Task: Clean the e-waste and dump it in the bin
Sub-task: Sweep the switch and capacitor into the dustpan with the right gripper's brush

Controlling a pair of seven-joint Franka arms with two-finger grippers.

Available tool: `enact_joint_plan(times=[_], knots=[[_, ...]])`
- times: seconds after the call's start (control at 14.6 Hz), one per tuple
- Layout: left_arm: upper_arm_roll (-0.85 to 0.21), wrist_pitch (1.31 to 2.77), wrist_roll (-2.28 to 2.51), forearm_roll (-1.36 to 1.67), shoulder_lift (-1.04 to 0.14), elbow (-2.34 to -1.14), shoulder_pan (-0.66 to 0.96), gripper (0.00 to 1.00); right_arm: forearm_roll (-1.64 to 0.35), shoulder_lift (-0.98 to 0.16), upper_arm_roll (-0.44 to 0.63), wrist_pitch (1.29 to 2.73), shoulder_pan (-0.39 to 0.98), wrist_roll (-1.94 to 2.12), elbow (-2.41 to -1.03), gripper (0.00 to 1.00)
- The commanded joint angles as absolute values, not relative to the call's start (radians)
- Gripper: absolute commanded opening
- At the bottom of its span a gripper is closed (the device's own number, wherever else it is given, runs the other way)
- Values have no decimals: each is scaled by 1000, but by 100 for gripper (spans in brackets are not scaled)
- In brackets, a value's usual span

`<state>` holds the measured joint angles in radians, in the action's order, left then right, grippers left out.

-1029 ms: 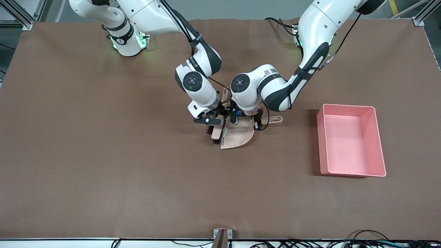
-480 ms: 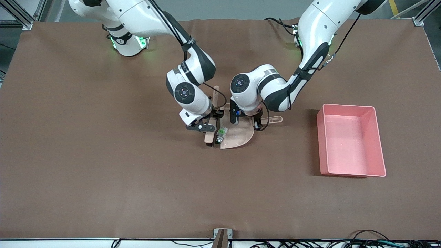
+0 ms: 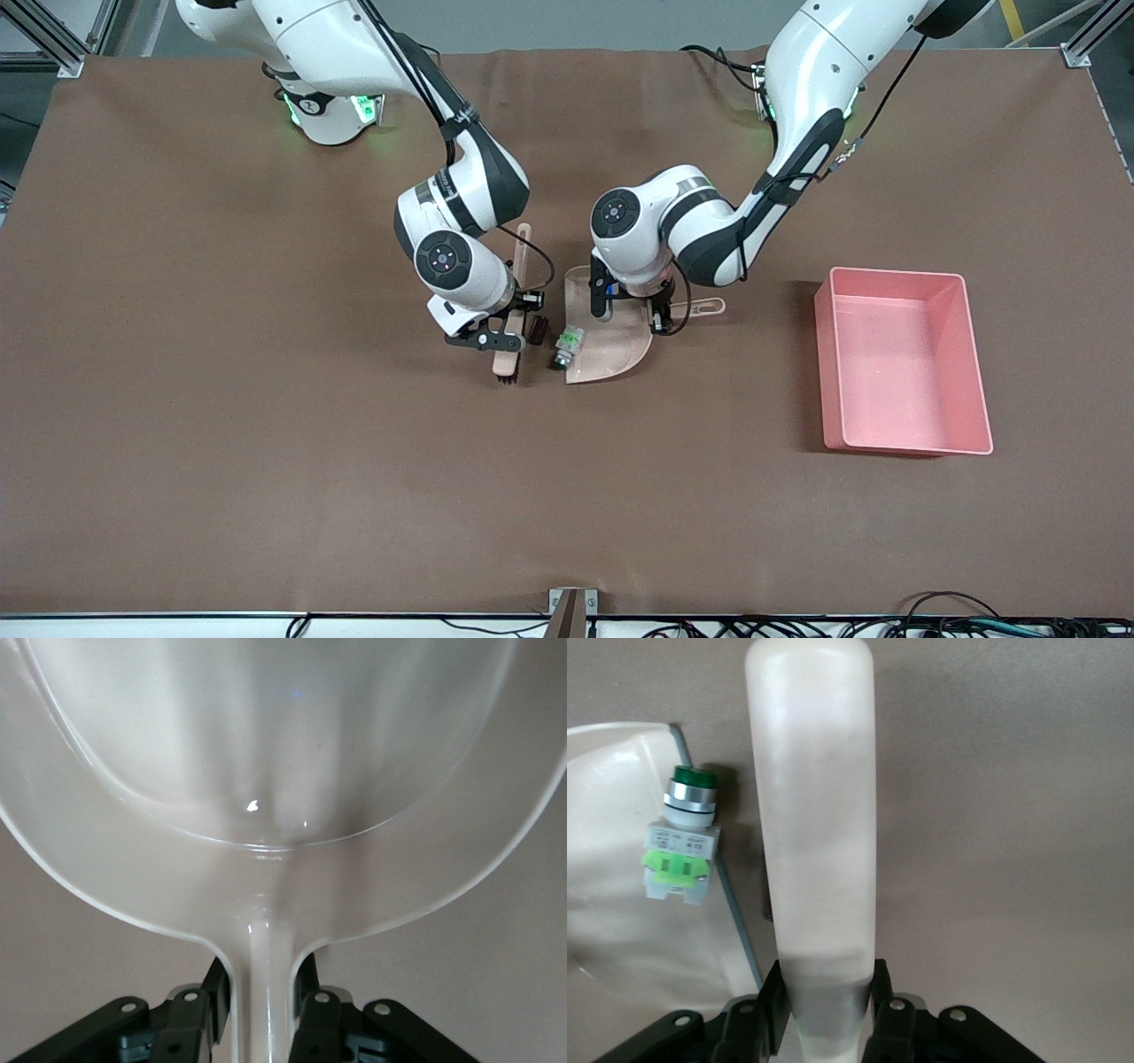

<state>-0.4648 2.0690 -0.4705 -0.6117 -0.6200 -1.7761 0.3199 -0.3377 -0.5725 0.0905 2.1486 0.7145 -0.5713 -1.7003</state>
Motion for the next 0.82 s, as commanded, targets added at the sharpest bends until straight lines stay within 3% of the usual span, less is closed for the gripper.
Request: enact_joint_plan(times=[0.0,0.75], knots=[[-466,2051,-456,-629,-652,-1738,336,2,-322,-554,84,2158,710,-564,-1747,1],[-466,2051,-439,-634,-660,-1738,347,1,-337,-604,78,2279,773,-572,-1753,1]])
